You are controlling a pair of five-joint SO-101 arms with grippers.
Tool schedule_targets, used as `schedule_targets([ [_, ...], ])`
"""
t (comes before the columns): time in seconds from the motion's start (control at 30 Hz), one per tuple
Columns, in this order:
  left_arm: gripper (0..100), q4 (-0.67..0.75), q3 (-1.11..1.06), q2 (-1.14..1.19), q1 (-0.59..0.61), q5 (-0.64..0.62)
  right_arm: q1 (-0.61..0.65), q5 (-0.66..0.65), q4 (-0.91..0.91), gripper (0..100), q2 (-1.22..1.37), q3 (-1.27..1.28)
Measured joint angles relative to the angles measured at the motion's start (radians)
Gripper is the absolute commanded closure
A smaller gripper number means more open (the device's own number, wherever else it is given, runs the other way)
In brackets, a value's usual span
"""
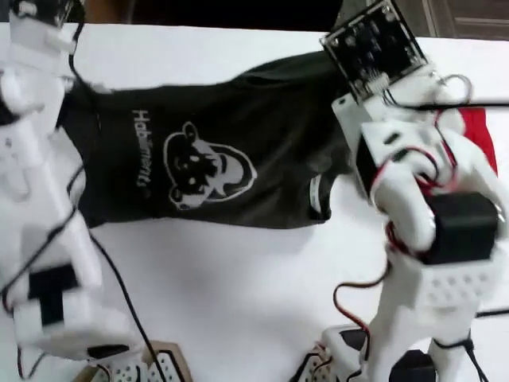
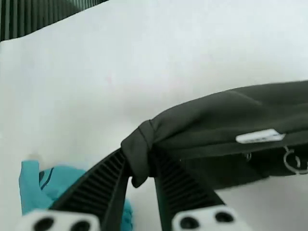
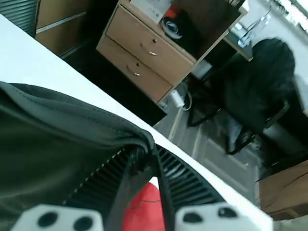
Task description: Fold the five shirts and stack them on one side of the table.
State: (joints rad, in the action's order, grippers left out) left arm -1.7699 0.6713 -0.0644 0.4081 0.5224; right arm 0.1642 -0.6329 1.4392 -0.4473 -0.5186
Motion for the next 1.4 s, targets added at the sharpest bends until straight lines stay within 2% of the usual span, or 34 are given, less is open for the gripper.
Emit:
schedule_targets([
  [0.23, 98, 0.000, -0.304, -0.396, 0.000, 0.052, 0.000, -0.058, 0.210, 97.8, -0.002, -0.264],
  [0.4, 98, 0.000, -0.324, -0.606, 0.021, 0.055, -0.002, -0.058, 0.265, 97.8, -0.041, -0.411],
  [0.63, 98, 0.000, -0.324, -0.827, 0.048, 0.055, -0.002, -0.058, 0.269, 97.8, -0.190, -0.430],
  [0.8, 98, 0.000, -0.322, -0.888, 0.048, 0.055, 0.000, -0.064, 0.269, 97.8, -0.262, -0.422],
  [1.03, 98, 0.000, -0.331, -0.898, 0.048, 0.055, -0.005, -0.203, 0.265, 97.8, -0.342, -0.420],
  [1.17, 98, 0.000, -0.331, -0.898, 0.048, 0.055, -0.057, -0.262, 0.238, 97.8, -0.354, -0.420],
  [1.4, 98, 0.000, -0.331, -0.901, 0.048, 0.055, -0.078, -0.307, 0.204, 97.8, -0.422, -0.422],
])
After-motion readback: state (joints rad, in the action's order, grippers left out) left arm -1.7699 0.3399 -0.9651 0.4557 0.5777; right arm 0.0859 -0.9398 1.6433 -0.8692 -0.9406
